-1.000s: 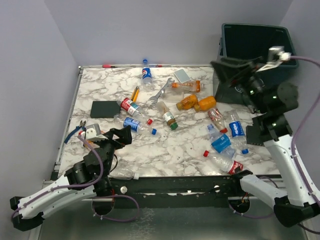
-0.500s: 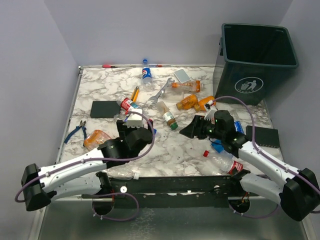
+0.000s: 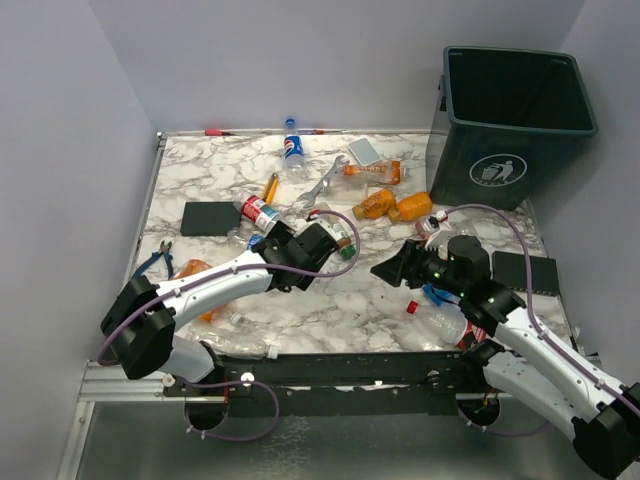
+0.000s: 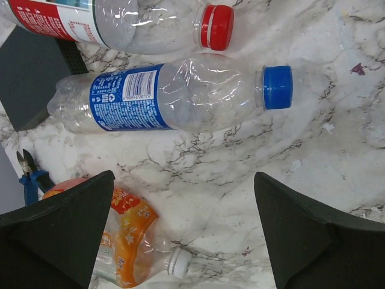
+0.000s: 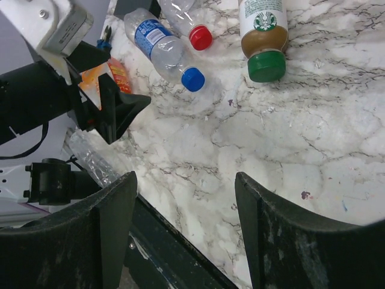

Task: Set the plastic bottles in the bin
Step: Pick up the plastic bottle at the center of the board.

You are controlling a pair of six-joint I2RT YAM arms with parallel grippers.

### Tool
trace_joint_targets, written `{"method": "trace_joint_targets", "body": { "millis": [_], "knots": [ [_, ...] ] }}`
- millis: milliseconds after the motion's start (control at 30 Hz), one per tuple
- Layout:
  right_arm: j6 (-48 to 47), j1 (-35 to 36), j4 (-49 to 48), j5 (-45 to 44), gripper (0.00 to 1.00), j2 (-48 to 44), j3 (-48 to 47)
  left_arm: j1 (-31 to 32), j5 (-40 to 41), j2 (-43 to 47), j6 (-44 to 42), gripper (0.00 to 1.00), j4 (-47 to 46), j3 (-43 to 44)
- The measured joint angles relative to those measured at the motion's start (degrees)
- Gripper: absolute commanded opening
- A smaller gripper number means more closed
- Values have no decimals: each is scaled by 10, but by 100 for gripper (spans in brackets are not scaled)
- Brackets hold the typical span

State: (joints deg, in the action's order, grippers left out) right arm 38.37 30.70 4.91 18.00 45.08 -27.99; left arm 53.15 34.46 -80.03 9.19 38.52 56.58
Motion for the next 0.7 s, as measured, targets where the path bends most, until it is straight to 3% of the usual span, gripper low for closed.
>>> {"method": "trace_joint_targets", "body": {
  "millis": [200, 467, 600, 700],
  "knots": [
    [-3, 0, 32, -10, 70, -41, 0, -42, -17, -4, 53, 99, -30, -3],
    [-2, 0, 53, -21, 70, -75, 0, -72, 26, 174, 414, 99, -112, -123],
    [-1, 0, 57, -21, 70, -82, 0, -152, 20, 219, 553, 99, -145, -171],
    [3, 0, 59, -21, 69, -85, 0, -219, -8, 203, 600, 99, -163, -188]
  ]
}}
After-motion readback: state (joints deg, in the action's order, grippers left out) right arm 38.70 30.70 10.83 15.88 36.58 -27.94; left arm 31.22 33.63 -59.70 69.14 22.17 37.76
